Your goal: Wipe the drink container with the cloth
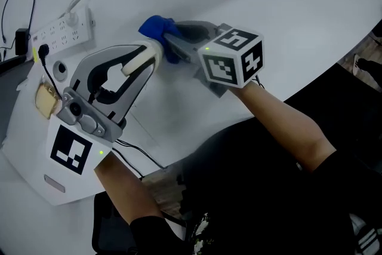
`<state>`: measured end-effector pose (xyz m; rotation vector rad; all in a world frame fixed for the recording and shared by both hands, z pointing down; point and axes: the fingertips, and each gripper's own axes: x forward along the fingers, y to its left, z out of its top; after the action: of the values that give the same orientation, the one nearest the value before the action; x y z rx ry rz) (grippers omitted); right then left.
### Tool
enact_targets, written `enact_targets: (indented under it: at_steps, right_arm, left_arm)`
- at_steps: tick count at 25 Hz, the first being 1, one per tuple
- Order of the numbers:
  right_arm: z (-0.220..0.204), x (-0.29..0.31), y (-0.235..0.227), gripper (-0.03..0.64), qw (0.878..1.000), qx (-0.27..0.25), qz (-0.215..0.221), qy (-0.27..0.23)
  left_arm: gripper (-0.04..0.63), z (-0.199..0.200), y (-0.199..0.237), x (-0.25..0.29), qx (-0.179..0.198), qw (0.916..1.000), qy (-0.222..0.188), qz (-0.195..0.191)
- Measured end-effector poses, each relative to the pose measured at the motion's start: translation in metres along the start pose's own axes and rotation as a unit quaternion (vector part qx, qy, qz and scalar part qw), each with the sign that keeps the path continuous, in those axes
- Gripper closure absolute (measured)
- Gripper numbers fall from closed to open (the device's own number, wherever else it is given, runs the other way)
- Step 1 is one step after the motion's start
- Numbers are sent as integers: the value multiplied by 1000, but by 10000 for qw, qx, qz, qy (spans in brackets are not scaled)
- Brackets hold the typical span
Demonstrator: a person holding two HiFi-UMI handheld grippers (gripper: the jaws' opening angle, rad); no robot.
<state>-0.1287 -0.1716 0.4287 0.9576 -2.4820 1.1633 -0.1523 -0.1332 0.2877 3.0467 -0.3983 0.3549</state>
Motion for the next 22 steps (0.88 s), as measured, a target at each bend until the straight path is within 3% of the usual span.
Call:
enact_targets:
  at_steps: [3, 7, 10, 11, 14, 18, 20, 22]
  right_arm:
    - [-10, 7, -8, 552, 9978, -507, -250, 354]
    - [-16, 7, -7, 551, 9972, -589, -189, 431]
    - [-20, 6, -4, 551, 9969, -646, -122, 432]
    - [-20, 6, -4, 551, 9968, -681, -133, 408]
    - [-19, 4, -4, 551, 9966, -716, -152, 373]
    - [-19, 4, -4, 551, 9963, -772, -154, 339]
    - [-20, 4, -4, 551, 9963, -781, -171, 312]
    - [-20, 3, -3, 551, 9966, -763, -177, 252]
  left_arm:
    - [531, 2, 3, 1, 67, 9999, -26, 152]
    - [506, 5, 10, 0, 180, 9948, -27, 999]
    - [409, 16, 7, -5, 36, 9859, -272, 1653]
    - [349, 18, 5, -4, -2, 9815, -321, 1885]
    - [316, 18, 7, -2, -146, 9636, -358, 2644]
    - [316, 15, 23, -6, -455, 9198, -336, 3883]
    - [327, 10, 28, -8, -473, 9038, -161, 4250]
    - [341, 8, 29, -10, -501, 8962, -157, 4405]
